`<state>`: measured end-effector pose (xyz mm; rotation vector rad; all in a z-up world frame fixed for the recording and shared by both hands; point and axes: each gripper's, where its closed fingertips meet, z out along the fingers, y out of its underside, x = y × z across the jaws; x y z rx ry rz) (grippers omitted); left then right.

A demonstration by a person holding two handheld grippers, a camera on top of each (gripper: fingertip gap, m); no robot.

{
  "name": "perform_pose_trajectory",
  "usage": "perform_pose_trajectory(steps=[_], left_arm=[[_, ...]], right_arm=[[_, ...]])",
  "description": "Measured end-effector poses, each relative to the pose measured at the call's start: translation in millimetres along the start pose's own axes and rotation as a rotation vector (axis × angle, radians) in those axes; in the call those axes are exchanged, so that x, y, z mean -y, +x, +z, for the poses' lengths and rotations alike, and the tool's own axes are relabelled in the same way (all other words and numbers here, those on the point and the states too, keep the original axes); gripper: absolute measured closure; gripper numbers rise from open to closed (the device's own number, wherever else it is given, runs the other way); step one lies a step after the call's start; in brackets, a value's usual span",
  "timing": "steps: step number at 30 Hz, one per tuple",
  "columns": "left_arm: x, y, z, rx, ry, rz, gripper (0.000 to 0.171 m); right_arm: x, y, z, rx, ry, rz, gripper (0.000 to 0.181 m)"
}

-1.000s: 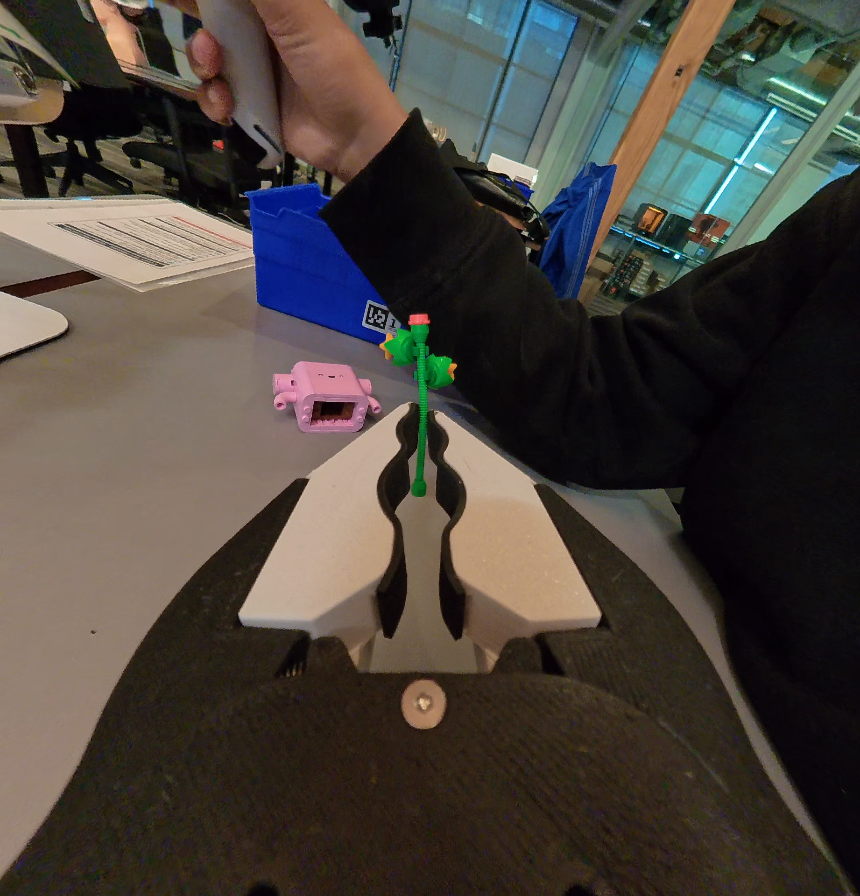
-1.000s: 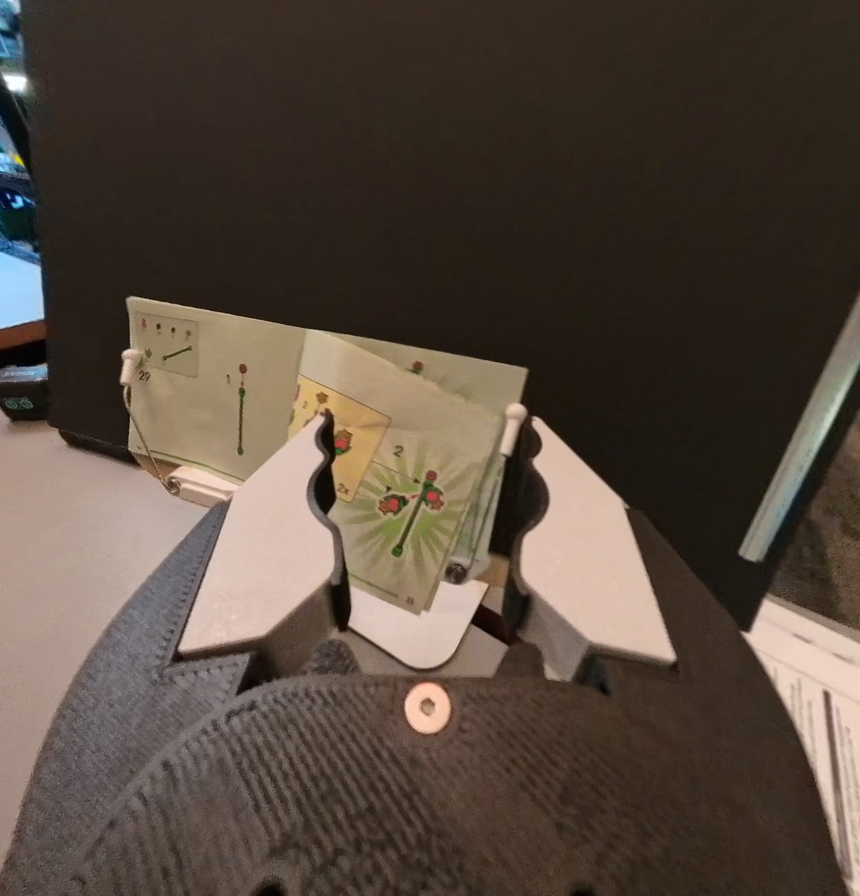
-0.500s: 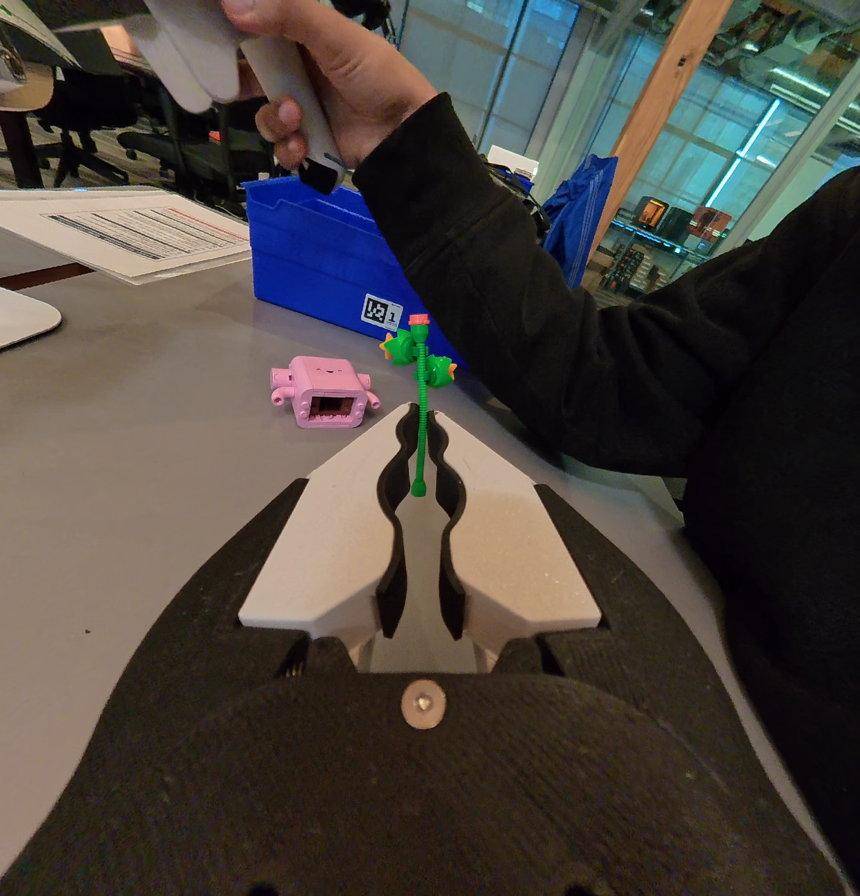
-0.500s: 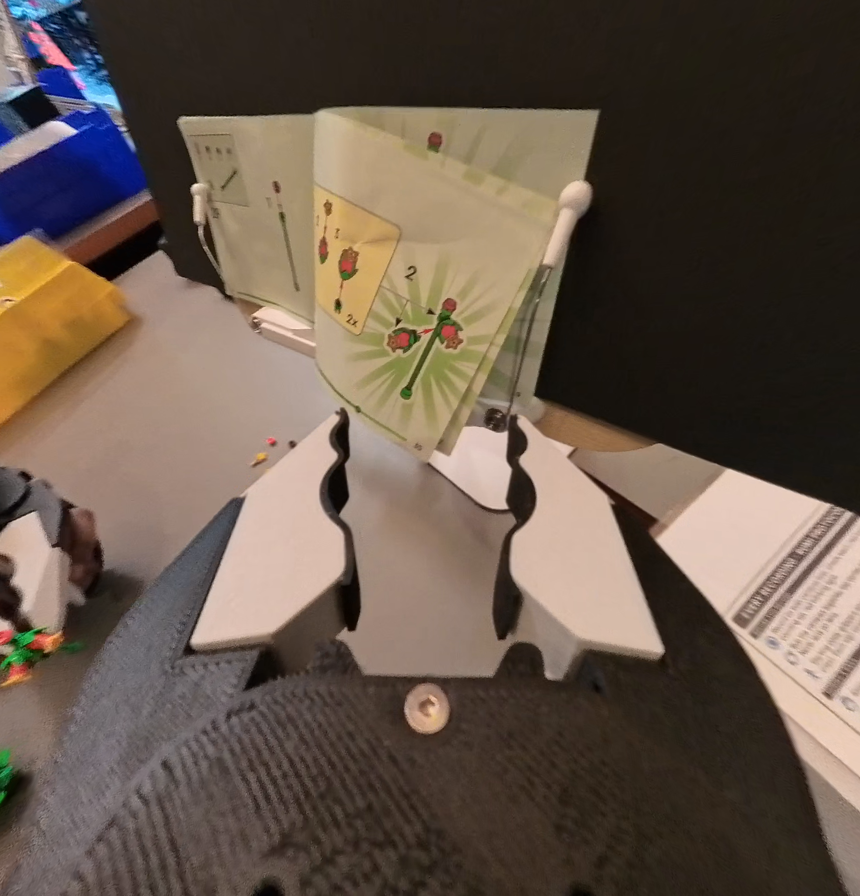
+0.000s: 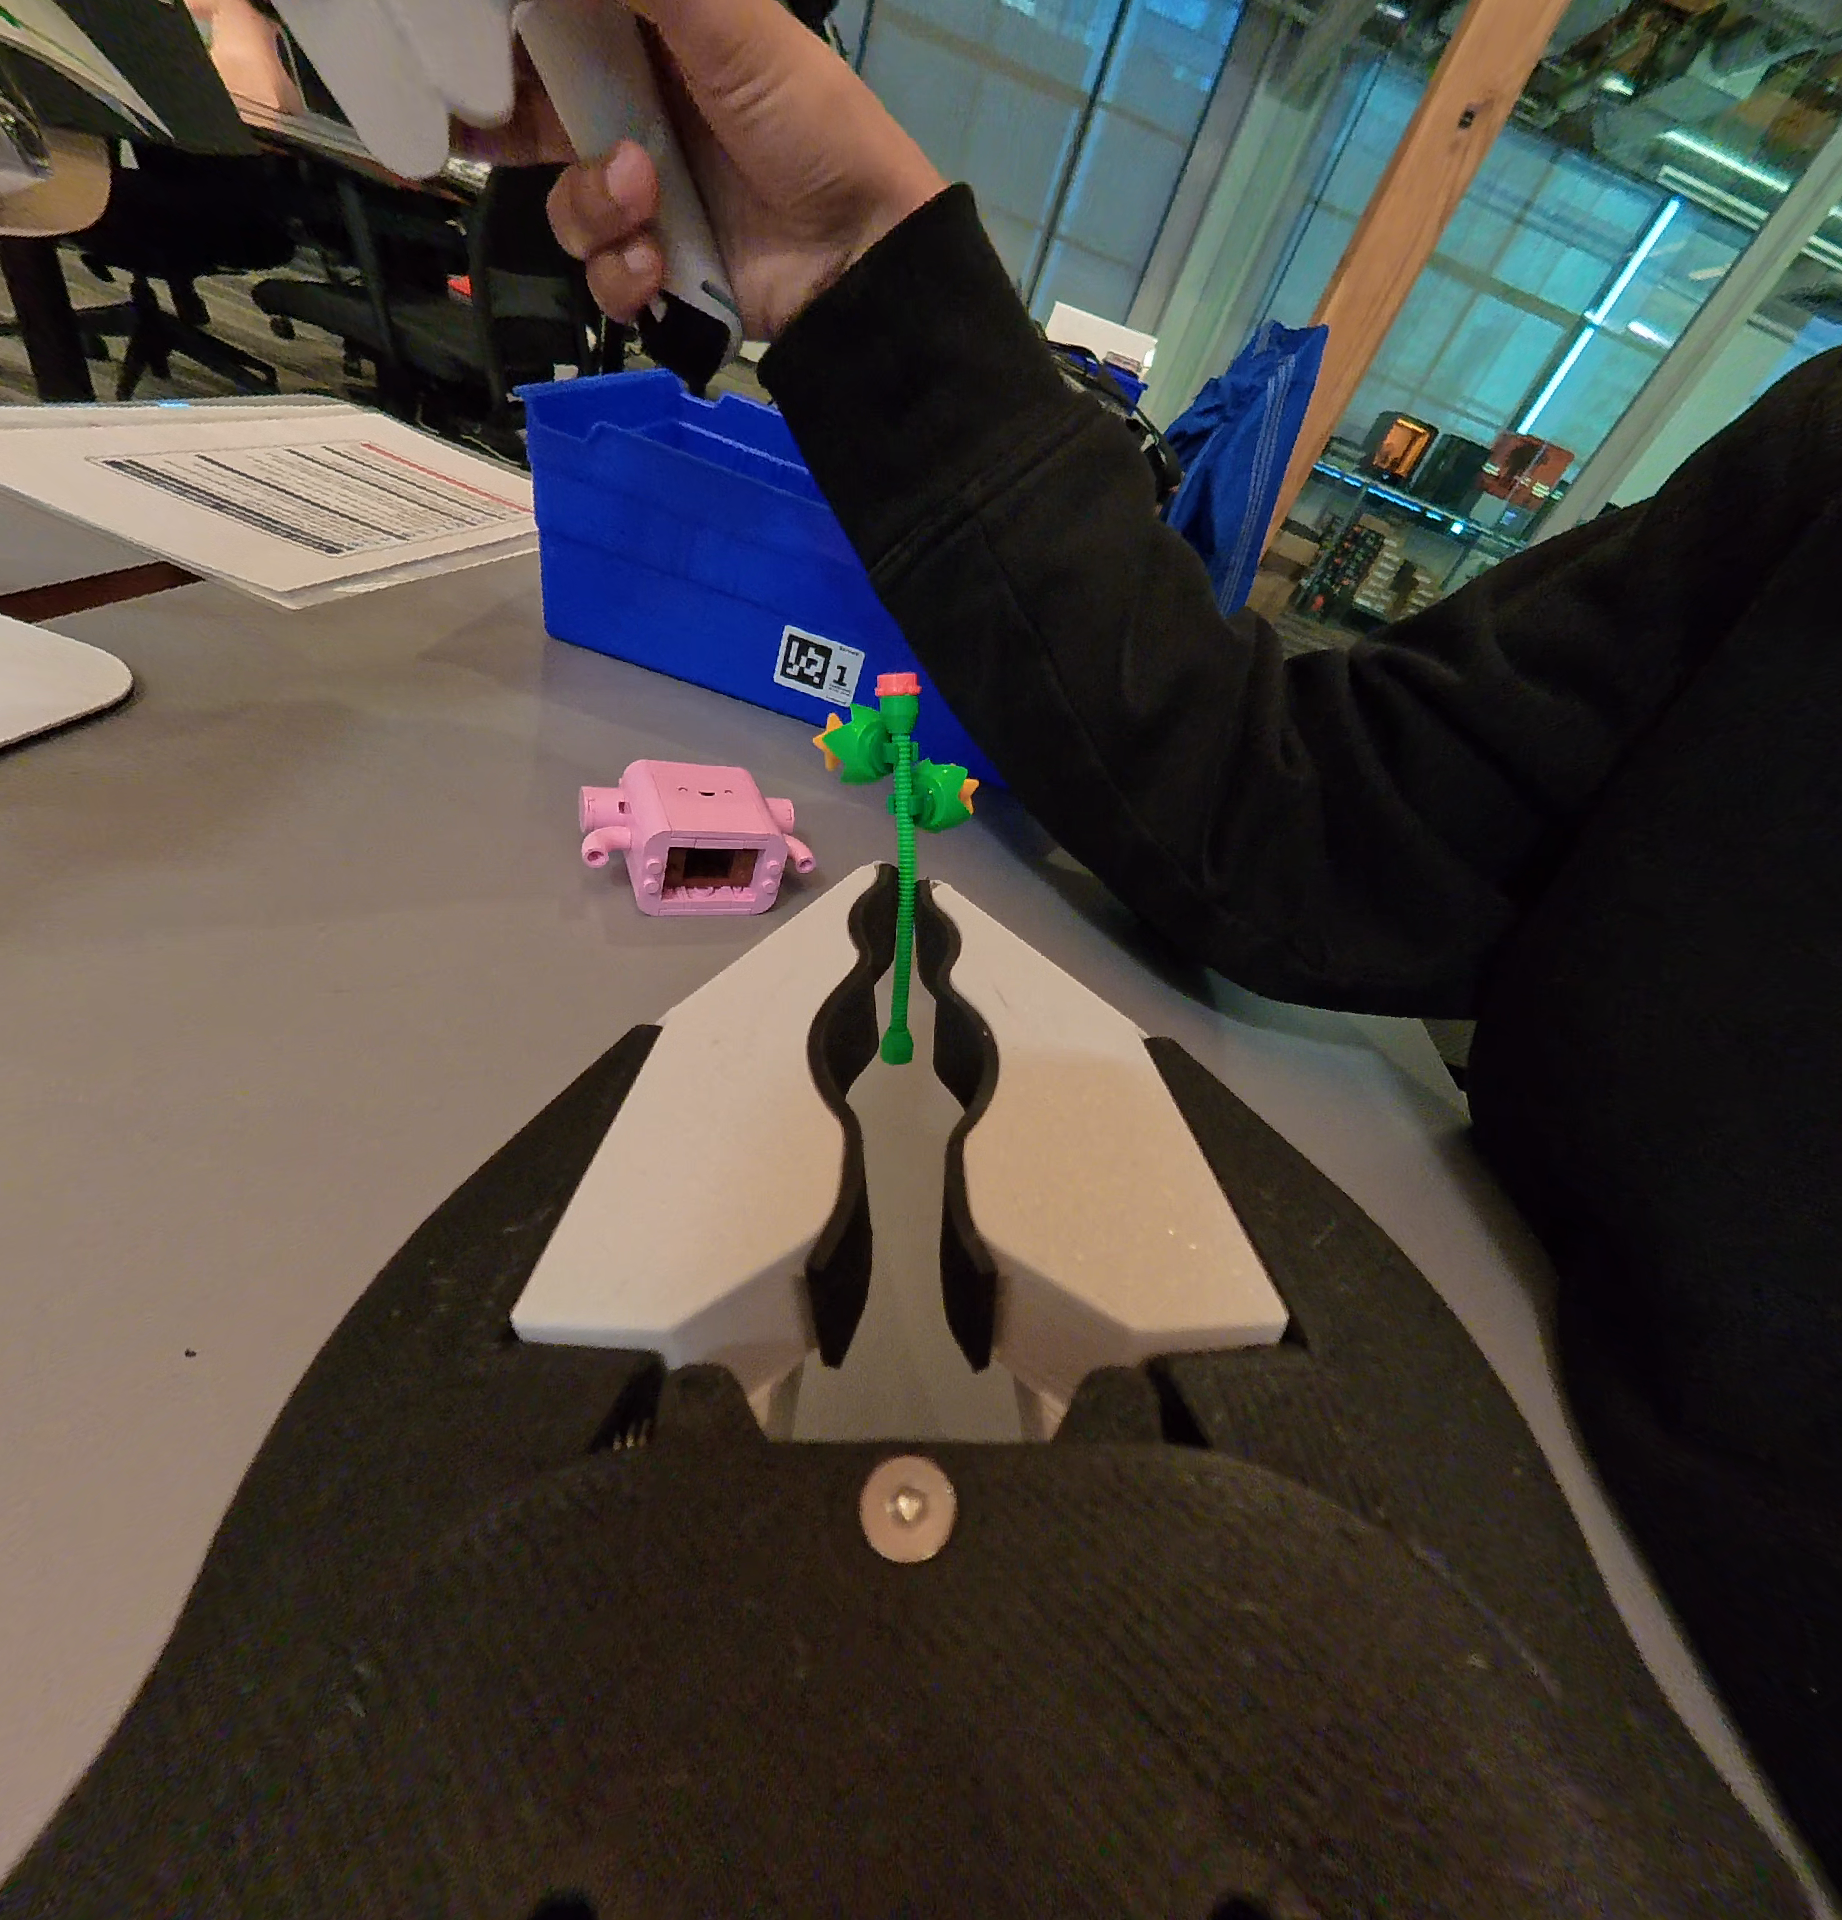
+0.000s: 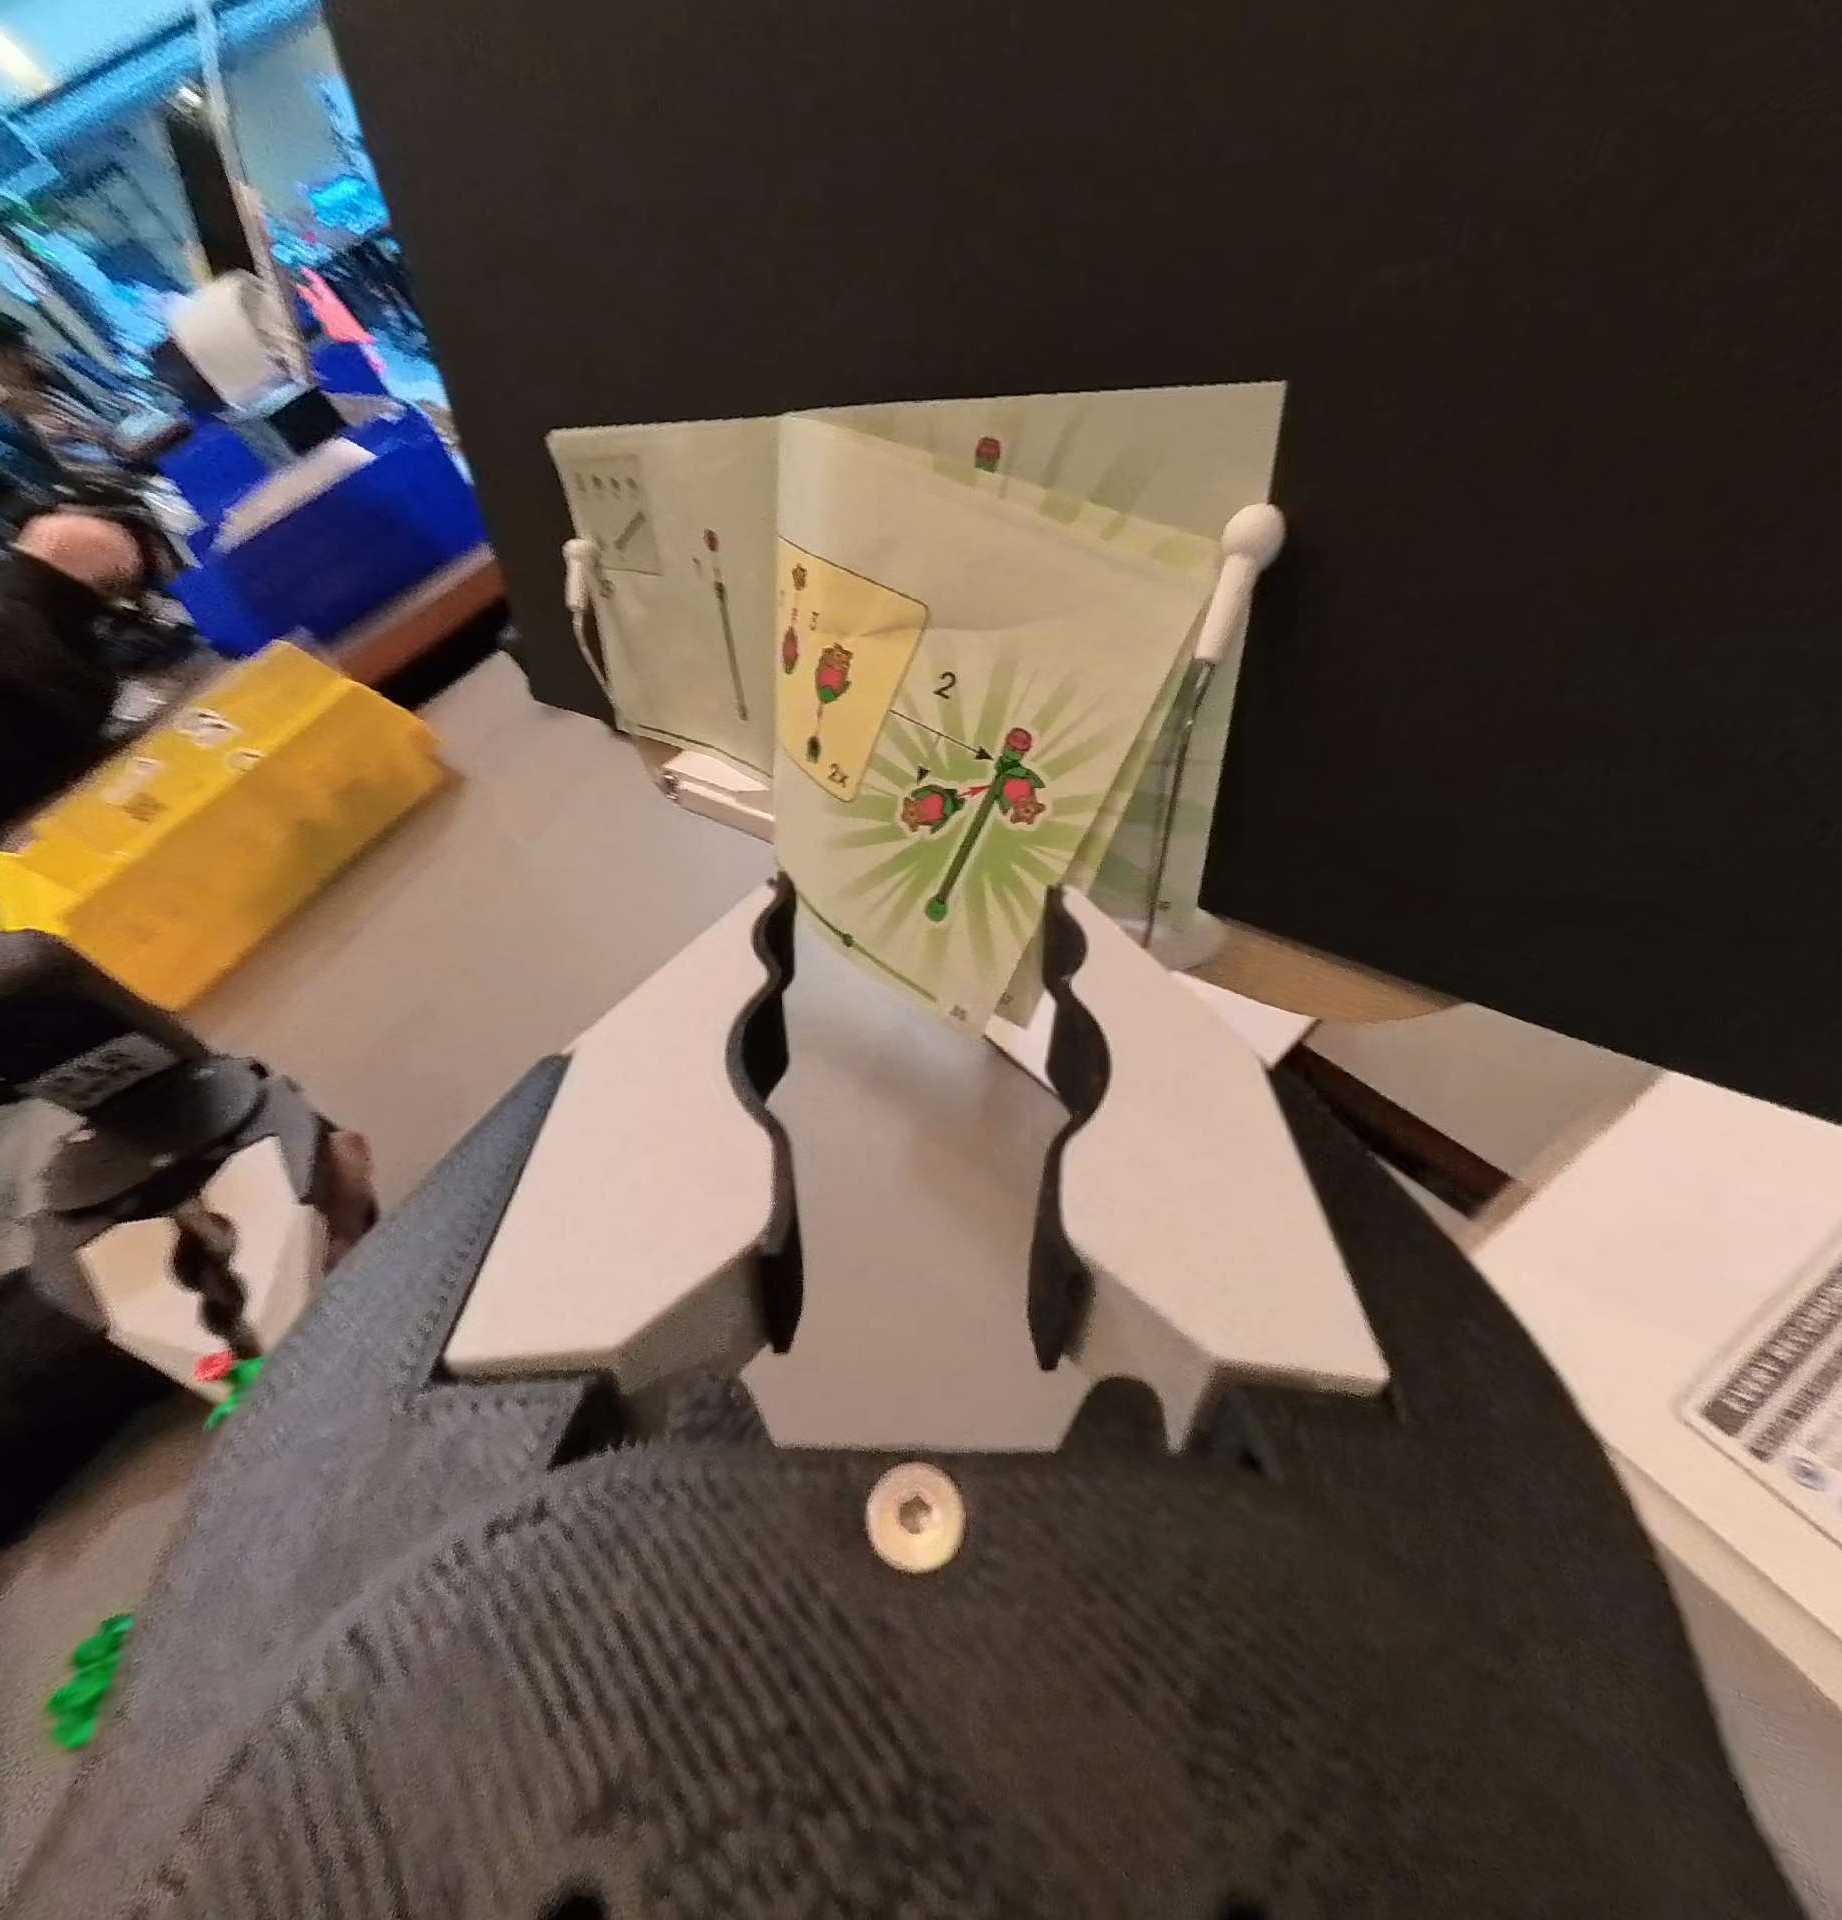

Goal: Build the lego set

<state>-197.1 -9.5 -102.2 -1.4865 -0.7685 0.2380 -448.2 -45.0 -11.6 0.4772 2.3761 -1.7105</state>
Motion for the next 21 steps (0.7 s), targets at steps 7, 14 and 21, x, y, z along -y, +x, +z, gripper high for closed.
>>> perform_pose_trajectory(steps=[7, 14, 21], left_arm=[[-1.1, -0.5, 0.7, 0.001, -0.005, 0.0, 0.171], [-1.0, -0.4, 0.6, 0.003, -0.006, 0.002, 0.171], [-1.4, -0.3, 1.0, 0.003, -0.009, 0.004, 0.171]], right_arm=[[-13.0, 2.3, 6.1, 0.049, -0.051, 0.068, 0.136], [-10.2, -10.9, 8.9, 0.12, -0.04, 0.068, 0.136], [8.7, -58.2, 11.2, 0.327, 0.041, 0.018, 0.139]])
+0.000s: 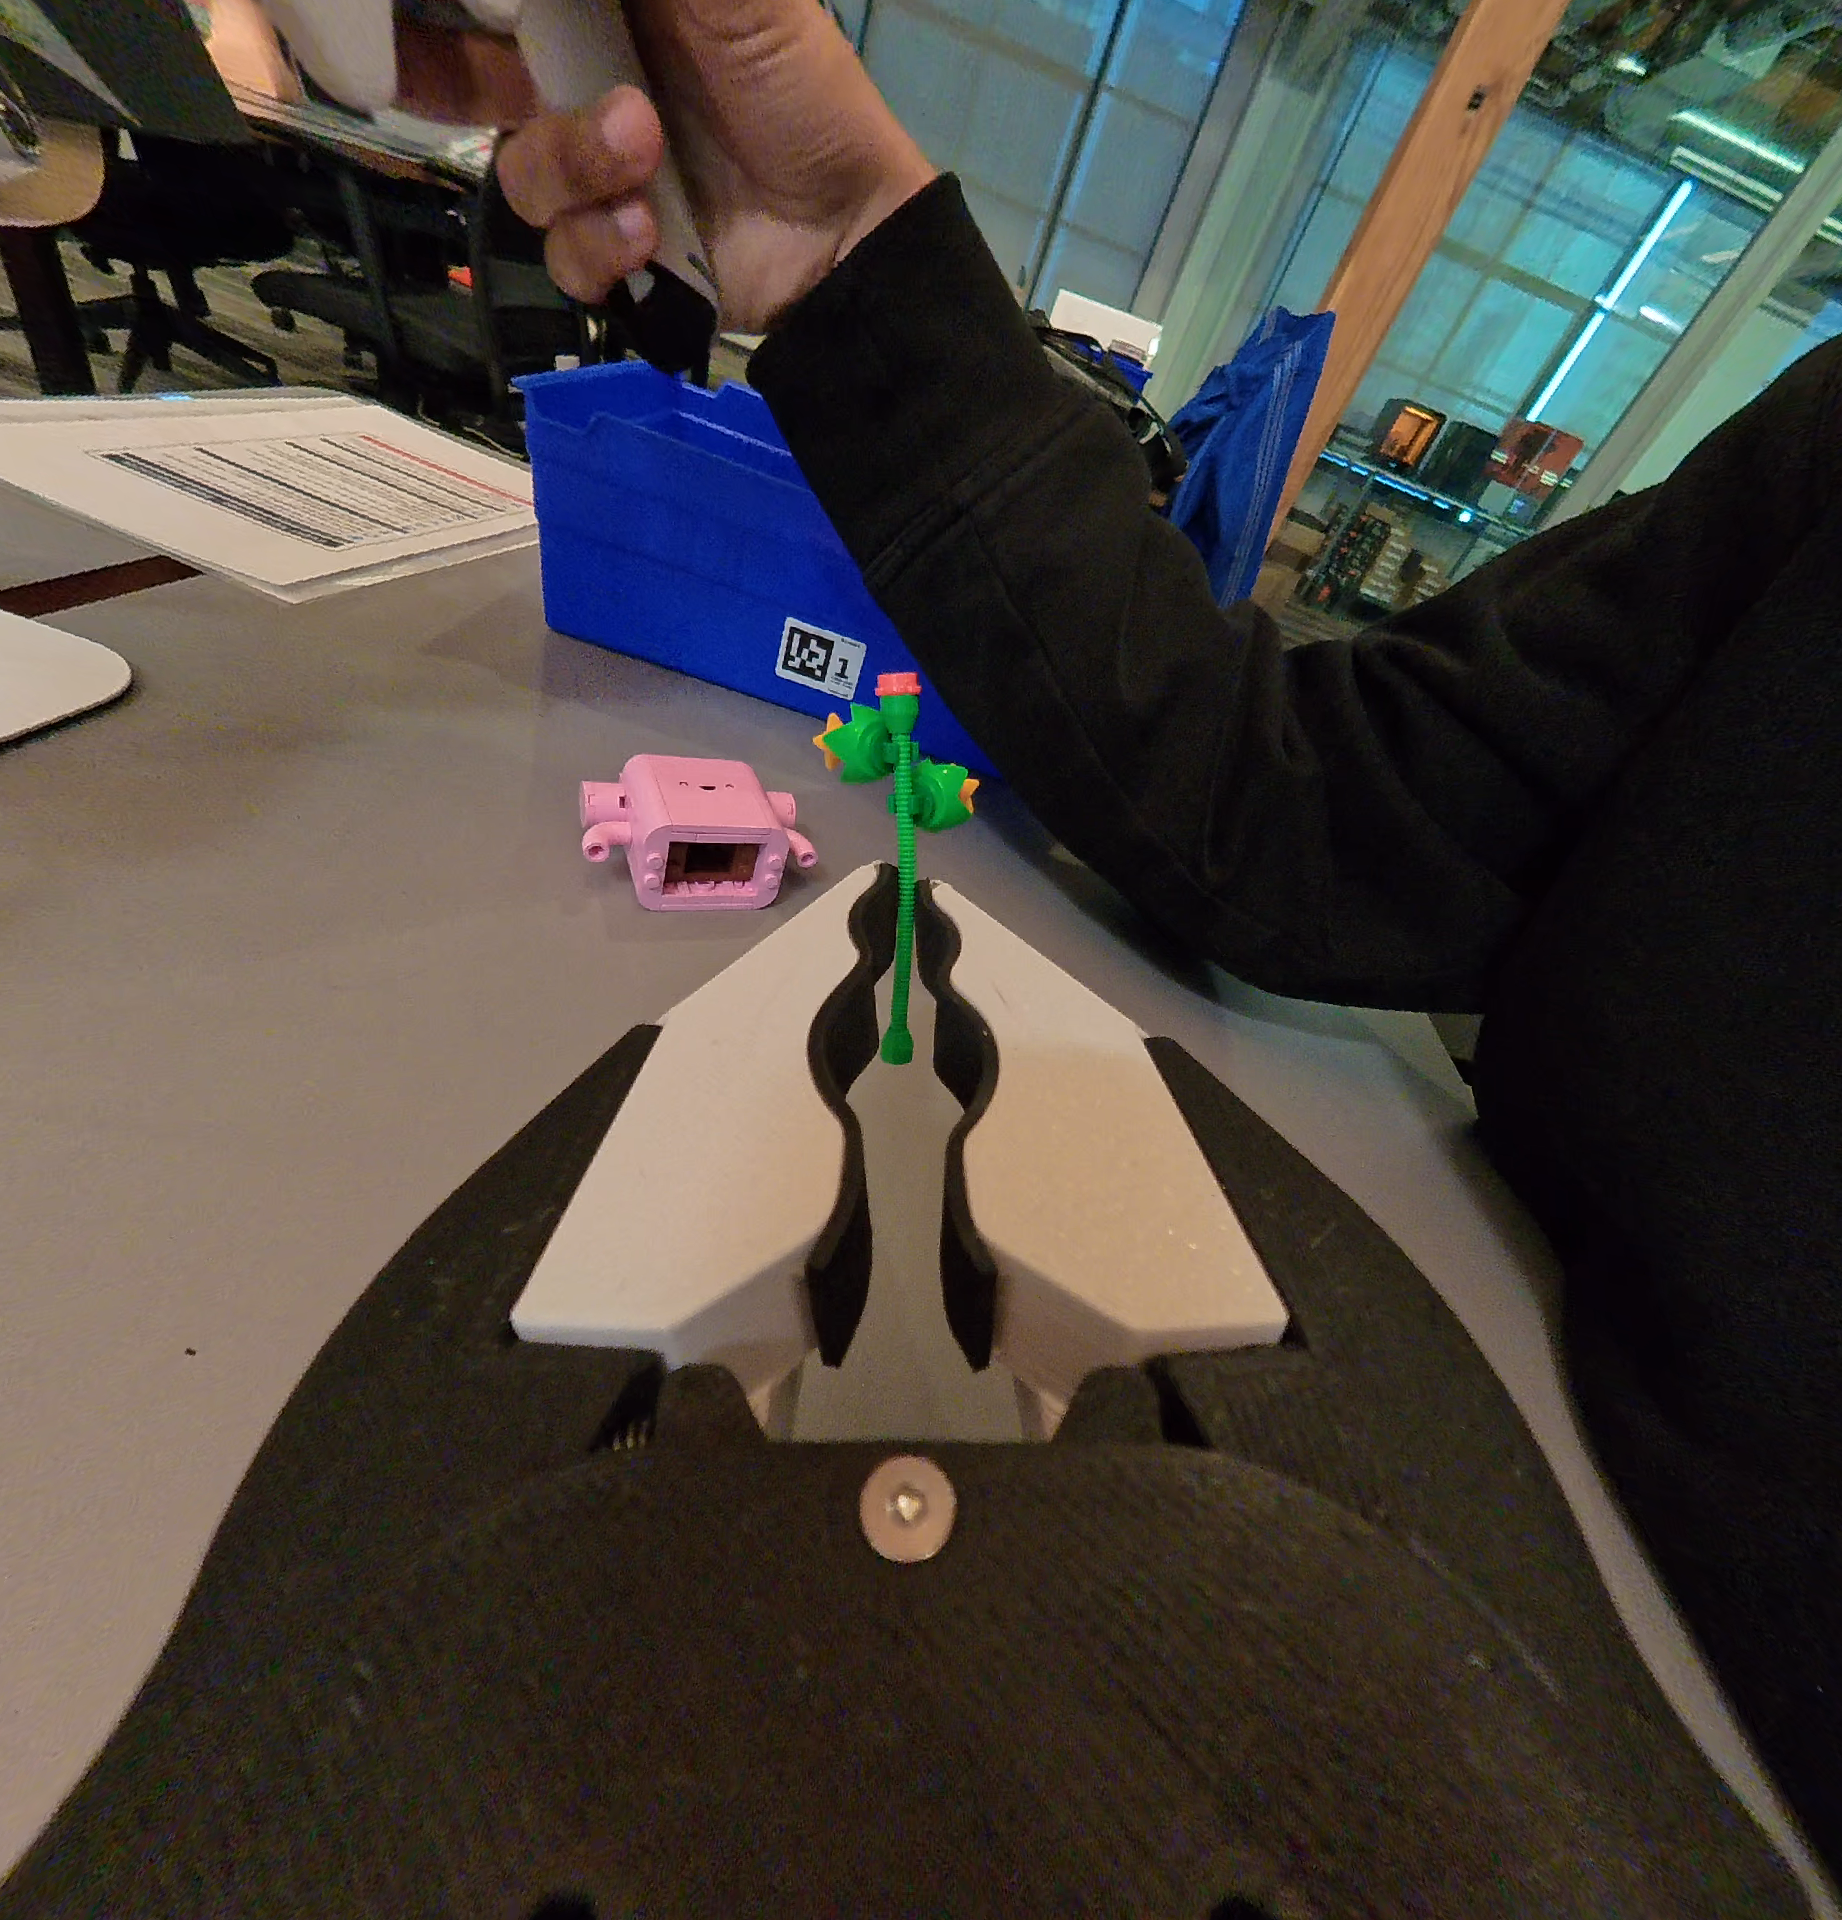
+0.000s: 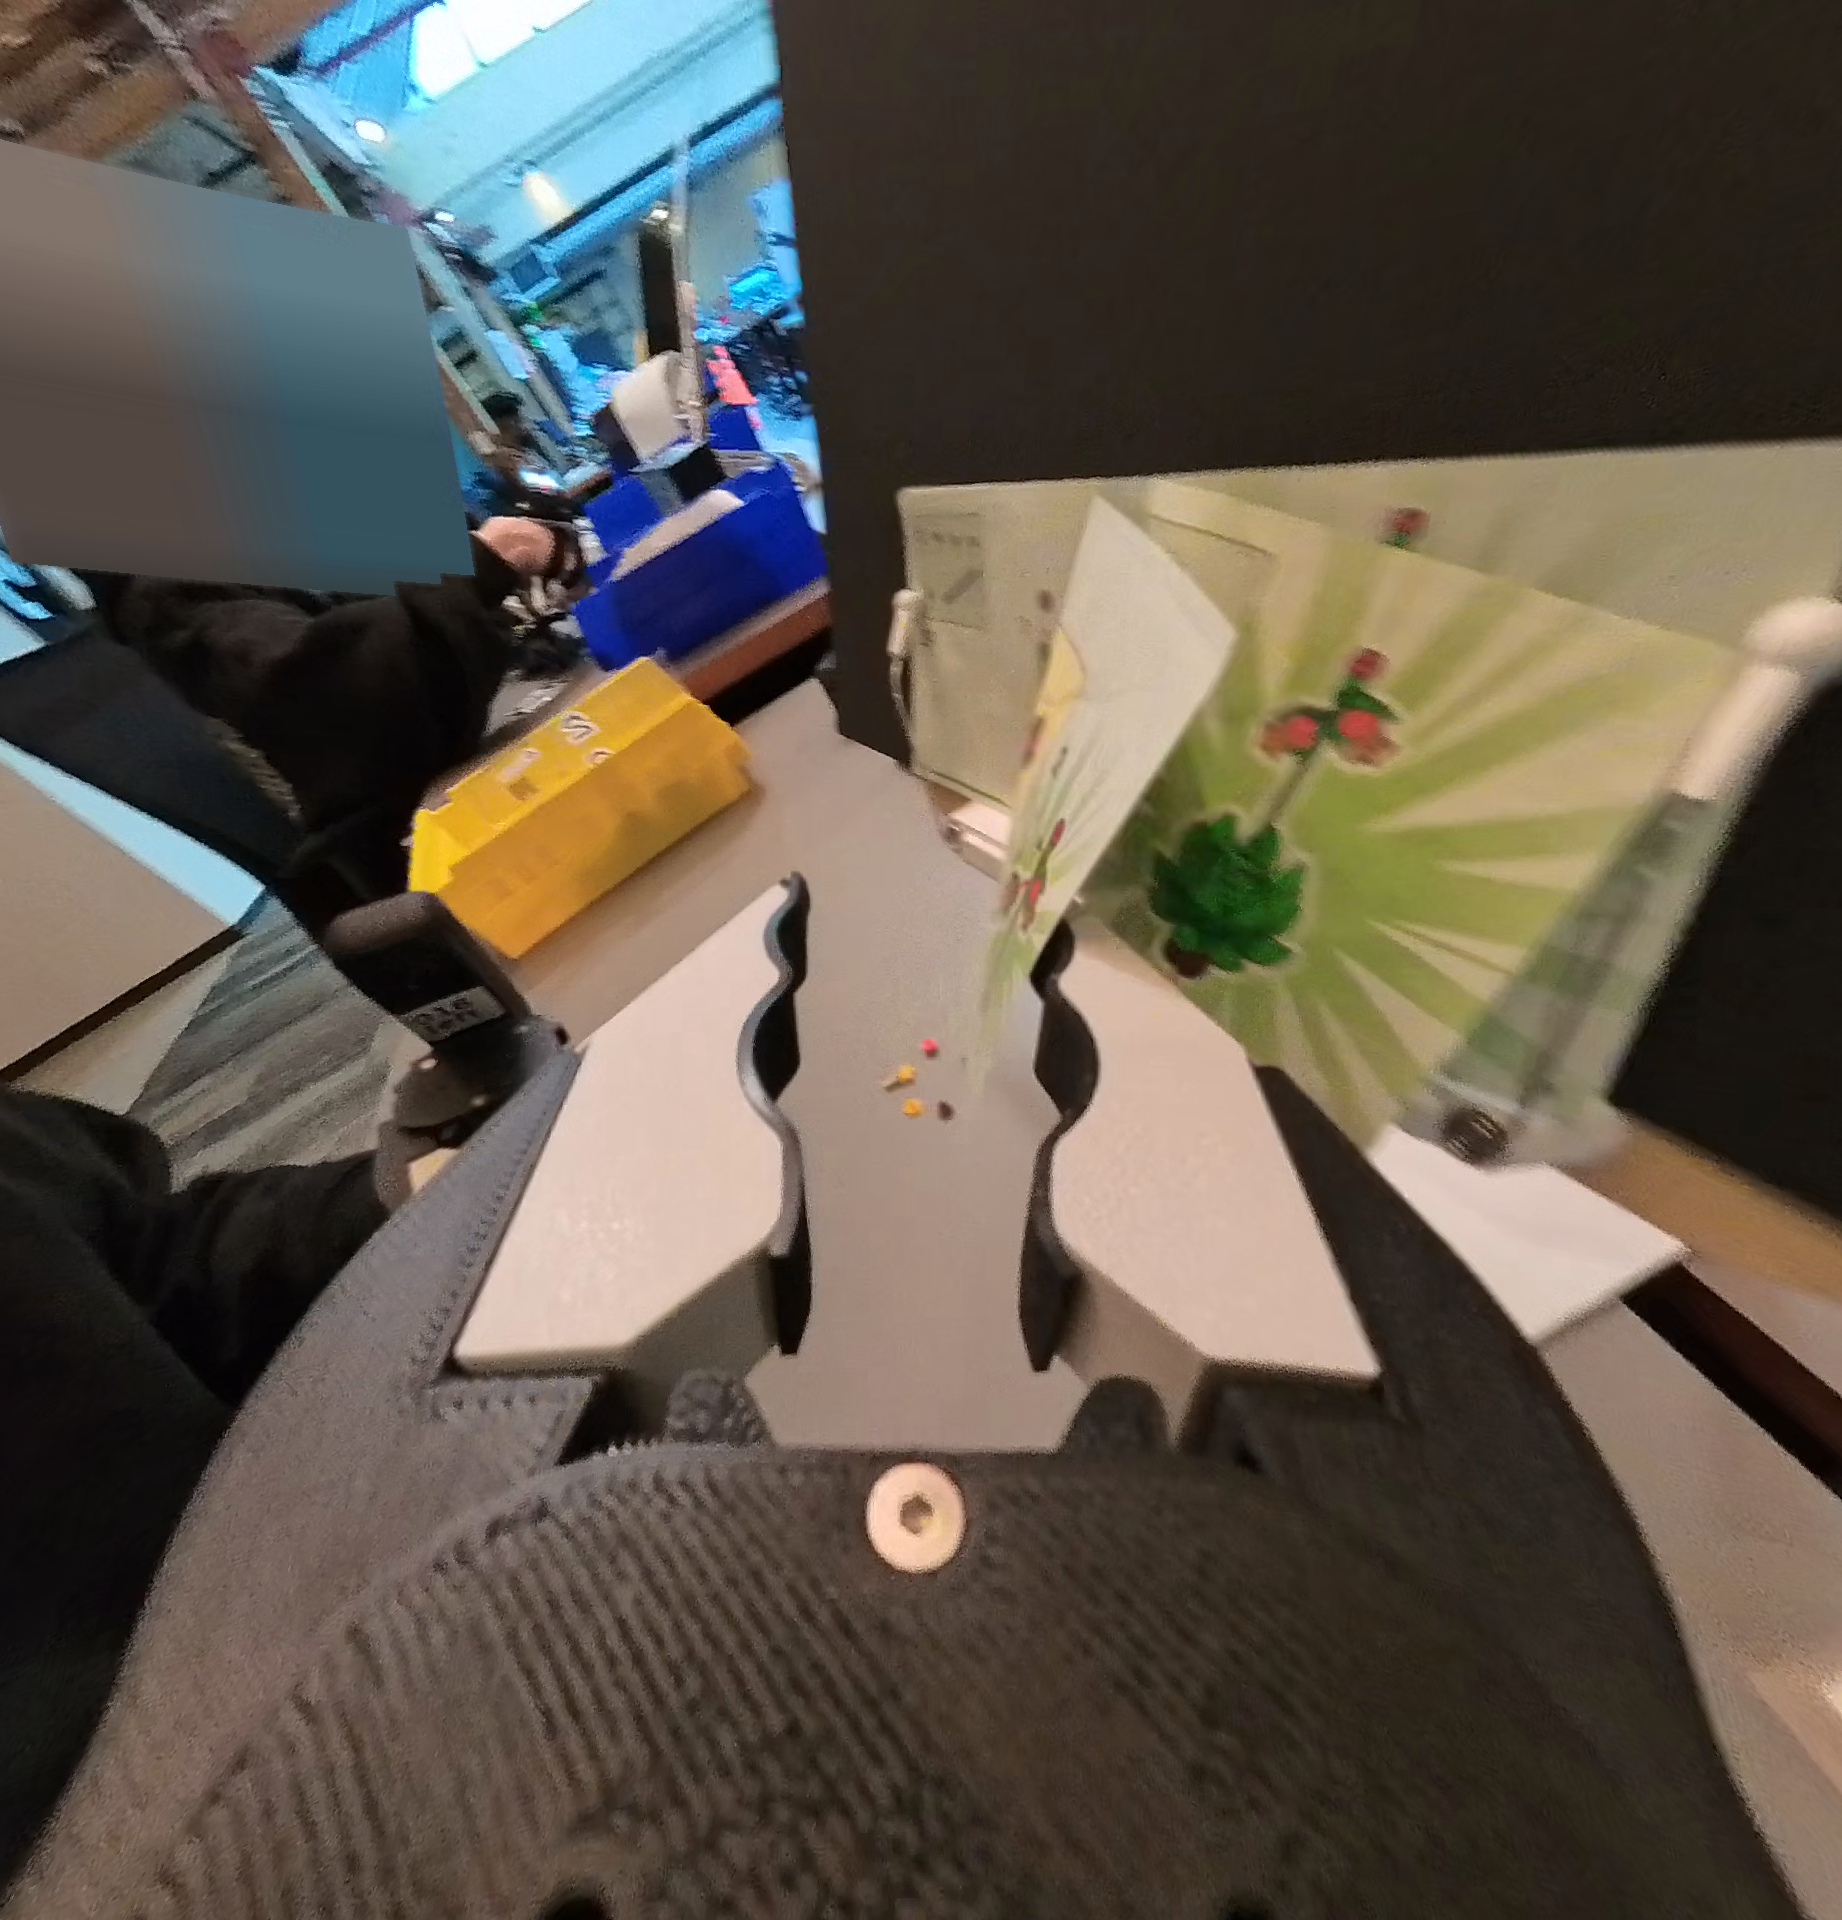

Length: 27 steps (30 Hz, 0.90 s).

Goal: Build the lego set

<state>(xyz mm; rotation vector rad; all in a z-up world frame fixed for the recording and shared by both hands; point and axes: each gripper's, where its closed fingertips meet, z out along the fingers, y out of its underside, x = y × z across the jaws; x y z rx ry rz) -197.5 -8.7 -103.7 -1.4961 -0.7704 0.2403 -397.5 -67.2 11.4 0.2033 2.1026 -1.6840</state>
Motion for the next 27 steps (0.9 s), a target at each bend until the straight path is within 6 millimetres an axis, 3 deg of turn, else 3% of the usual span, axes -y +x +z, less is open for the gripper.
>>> perform_pose_trajectory(steps=[8, 11, 14, 19, 23, 27], left_arm=[[-0.6, -0.3, 0.2, 0.002, -0.004, 0.001, 0.171], [0.2, -0.2, -0.3, 0.002, -0.001, 0.002, 0.171], [1.2, -0.3, -1.0, 0.007, 0.0, 0.005, 0.171], [-2.9, -8.8, -1.3, 0.06, -0.034, -0.001, 0.171], [-21.7, -17.8, 3.4, 0.089, -0.133, -0.053, 0.171], [-42.4, -14.8, 11.2, 0.04, -0.236, -0.143, 0.171]], right_arm=[[-1.4, -59.4, 55.1, 0.148, -0.033, -0.154, 0.139], [-8.0, -71.8, 75.7, 0.146, -0.059, -0.215, 0.136], [-8.8, -66.8, 87.0, 0.08, -0.057, -0.254, 0.138], [0.5, -50.7, 86.2, 0.003, 0.004, -0.256, 0.142], [-3.3, -40.3, 88.4, -0.048, -0.016, -0.268, 0.142], [-3.3, -35.0, 102.9, -0.138, 0.013, -0.374, 0.137]])
